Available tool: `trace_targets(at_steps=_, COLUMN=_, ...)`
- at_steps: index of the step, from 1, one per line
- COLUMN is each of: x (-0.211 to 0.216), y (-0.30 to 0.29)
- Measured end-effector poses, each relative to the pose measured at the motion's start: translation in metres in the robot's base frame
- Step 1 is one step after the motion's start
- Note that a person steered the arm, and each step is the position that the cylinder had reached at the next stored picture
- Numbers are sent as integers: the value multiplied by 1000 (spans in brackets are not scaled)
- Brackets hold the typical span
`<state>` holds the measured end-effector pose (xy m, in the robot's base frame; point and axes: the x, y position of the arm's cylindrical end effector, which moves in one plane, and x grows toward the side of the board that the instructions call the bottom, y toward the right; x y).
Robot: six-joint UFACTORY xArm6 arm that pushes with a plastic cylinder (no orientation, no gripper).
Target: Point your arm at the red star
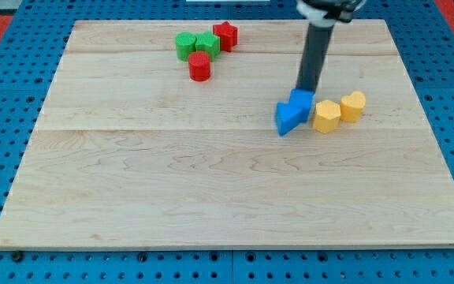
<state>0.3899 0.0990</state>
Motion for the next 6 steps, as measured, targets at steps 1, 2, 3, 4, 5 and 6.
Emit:
trace_targets(at_steps=1, x=44, y=-39)
trace_targets(at_steps=2, x=88, y=-55)
trace_targets(at_steps=3, x=85, y=-76)
trace_targets(at_steps=4, x=39, y=-92)
trace_targets(at_steps=5, x=-17, y=-85)
trace_targets(at_steps=6, x=-76, y=-36)
